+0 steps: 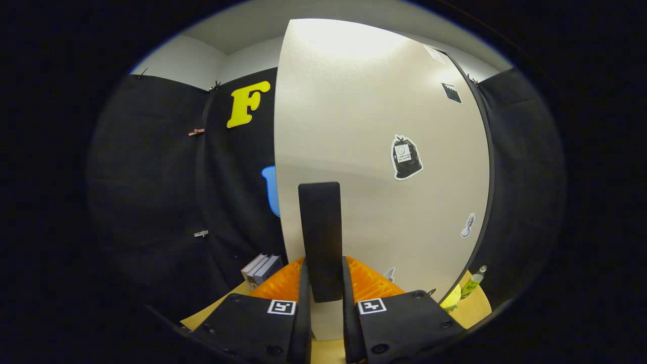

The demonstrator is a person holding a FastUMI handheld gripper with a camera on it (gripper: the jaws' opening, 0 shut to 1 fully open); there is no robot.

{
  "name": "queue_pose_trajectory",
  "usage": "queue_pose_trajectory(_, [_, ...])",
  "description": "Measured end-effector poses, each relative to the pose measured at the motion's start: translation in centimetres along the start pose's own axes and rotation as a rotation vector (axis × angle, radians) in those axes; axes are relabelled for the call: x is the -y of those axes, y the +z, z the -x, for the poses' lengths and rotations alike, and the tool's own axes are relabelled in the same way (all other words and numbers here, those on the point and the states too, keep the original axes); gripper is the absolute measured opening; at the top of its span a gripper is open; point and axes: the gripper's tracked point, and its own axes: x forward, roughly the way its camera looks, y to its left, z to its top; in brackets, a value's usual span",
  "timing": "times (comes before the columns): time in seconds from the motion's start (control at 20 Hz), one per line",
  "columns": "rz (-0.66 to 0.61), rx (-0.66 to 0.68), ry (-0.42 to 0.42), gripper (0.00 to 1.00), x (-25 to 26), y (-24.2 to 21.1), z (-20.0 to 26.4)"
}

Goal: Open the shoe cabinet door, grab the shoes and put them into the shoe cabinet, then close the shoe cabinet door.

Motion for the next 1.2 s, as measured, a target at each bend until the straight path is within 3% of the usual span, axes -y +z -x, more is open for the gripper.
queue_pose_trajectory(0.4, [0.003, -0.025, 0.054, 0.29, 3.0, -0.2, 6.3])
queue_pose_trajectory(1.2, [0.002, -0.015, 0.097, 0.29, 9.5, 0.0, 12.8])
